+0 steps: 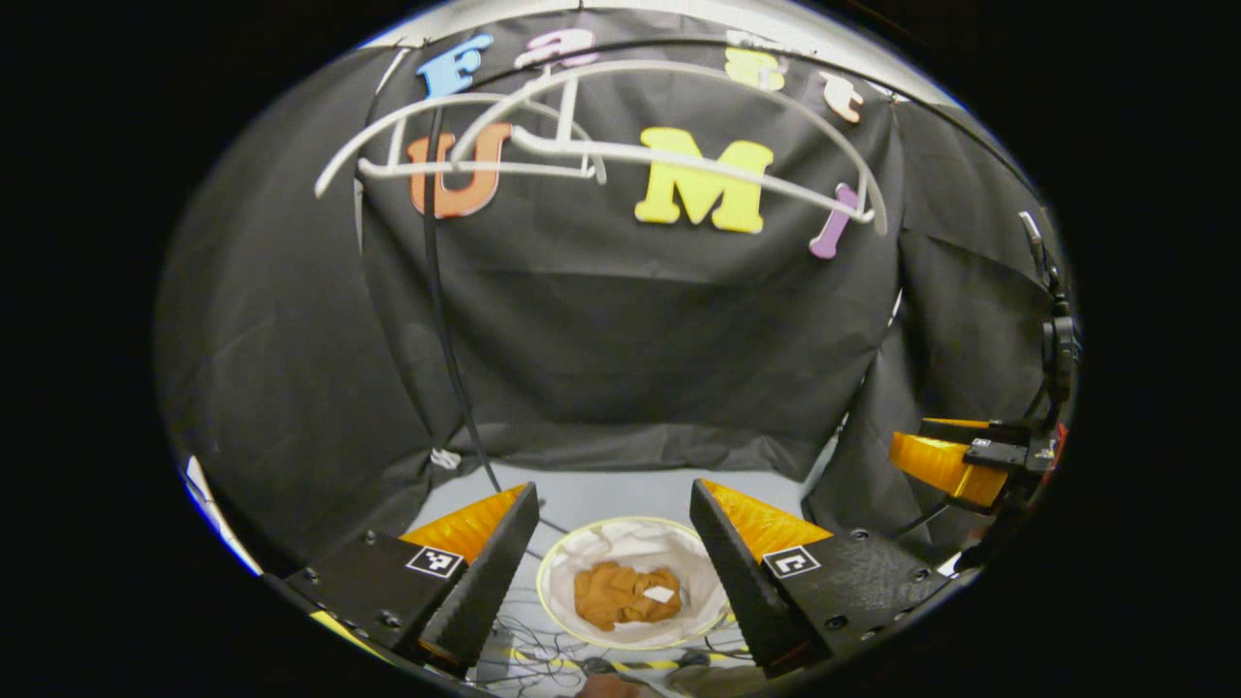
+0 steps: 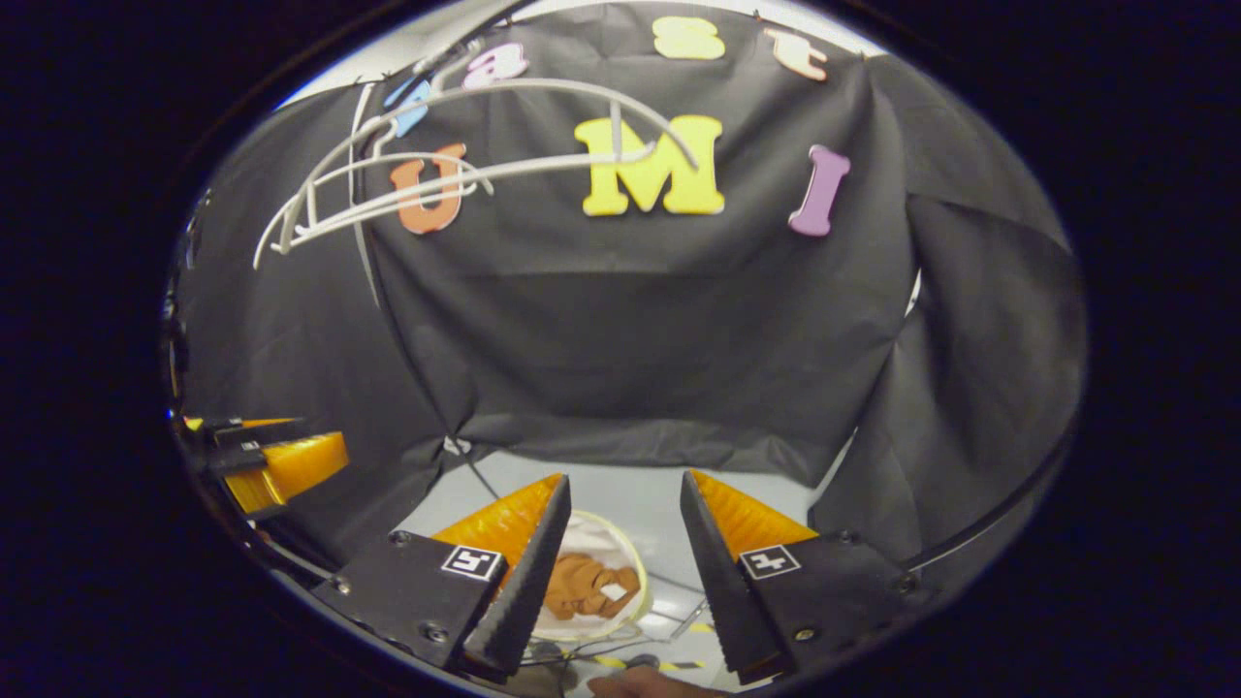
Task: Grasp the clothes on the hanger with both hands and then place them into the laundry hamper below.
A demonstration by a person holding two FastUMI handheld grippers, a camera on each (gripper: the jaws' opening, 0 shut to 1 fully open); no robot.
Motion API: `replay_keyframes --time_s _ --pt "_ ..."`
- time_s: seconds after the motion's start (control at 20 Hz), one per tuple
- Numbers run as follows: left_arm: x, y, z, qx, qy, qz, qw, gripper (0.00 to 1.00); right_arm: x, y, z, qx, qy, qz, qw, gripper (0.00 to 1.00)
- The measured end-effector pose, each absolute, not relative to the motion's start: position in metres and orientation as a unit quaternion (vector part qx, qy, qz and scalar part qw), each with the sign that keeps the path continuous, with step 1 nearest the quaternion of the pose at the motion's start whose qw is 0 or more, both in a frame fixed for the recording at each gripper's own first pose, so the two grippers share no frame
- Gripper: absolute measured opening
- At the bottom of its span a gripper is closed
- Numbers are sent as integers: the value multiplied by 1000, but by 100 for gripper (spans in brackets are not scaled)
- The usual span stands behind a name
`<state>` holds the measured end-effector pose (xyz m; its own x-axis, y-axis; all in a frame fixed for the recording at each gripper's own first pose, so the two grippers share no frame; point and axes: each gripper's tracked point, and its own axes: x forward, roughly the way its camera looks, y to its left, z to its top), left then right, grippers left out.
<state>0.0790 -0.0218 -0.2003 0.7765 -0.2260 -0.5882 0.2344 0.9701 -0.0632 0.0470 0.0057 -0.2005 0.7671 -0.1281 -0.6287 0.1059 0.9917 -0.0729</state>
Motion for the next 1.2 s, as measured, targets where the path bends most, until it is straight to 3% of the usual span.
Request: replay_keyframes --time_s 0.35,0.5,0.65,1.2 --pt "92 -16 -93 6 164 -106 981 100 39 25 -75 -13 177 -47 983 77" --pt "92 -15 -59 12 107 -103 989 100 35 28 -31 0 117 -43 992 89" --pt "88 -16 -29 23 60 -102 993 100 28 25 5 -1 68 -41 997 89" --pt "56 4 24 4 -22 -83 996 100 -6 2 51 -45 -22 -59 997 89"
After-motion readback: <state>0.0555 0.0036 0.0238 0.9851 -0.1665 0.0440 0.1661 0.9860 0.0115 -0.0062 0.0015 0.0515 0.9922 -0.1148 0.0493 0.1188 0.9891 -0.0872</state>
